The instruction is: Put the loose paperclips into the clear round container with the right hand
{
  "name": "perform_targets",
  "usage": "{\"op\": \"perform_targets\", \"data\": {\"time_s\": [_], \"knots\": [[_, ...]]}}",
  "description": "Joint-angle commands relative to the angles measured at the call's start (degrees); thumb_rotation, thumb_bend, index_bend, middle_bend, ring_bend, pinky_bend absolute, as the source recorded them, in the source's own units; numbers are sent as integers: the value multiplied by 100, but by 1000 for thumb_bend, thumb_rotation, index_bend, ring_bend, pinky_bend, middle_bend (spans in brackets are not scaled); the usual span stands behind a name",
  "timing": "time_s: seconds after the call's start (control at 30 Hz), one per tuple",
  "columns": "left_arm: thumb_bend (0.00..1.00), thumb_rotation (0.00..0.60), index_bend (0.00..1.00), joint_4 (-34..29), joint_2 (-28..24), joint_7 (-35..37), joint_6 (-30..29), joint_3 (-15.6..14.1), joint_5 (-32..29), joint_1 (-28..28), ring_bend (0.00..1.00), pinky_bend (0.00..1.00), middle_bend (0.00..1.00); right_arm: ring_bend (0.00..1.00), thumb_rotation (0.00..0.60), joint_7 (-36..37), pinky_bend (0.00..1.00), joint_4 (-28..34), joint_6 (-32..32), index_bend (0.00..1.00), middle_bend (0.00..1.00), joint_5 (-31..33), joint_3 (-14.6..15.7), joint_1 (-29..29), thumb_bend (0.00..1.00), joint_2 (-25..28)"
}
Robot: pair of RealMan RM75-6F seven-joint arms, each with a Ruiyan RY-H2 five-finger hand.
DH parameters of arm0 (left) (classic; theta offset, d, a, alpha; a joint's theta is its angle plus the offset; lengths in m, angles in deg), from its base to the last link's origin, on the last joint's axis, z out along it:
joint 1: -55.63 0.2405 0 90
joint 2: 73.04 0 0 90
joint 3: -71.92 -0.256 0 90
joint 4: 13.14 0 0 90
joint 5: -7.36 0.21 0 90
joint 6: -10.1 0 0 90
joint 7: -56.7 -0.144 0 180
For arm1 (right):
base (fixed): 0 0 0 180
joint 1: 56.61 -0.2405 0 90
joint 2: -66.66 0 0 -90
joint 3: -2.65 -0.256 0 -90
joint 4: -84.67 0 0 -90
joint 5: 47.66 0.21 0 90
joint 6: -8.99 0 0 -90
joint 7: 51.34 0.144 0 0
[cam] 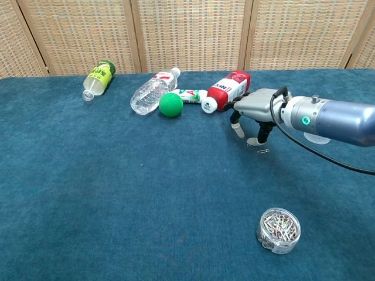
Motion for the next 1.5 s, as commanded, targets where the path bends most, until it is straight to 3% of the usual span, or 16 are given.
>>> {"op": "perform_targets", "data": {"time_s": [0.03,0.9,1.5], "knots": [[0,600,0,-3,5,-15,2,-3,-2,-2,0,0,0,0,600,29,0,28,15,500,41,-115,62,21,365,41],[0,600,0,-8,26,-59,19,-14,-15,-16,0,0,0,0,600,49,0,-231,126,500,41,-528,195,65,366,75],[0,600,0,-3,13,-8,45,-17,-14,-23,0,0,0,0,600,580,0,-682,37,548,41,-743,170,97,366,-240]]}}
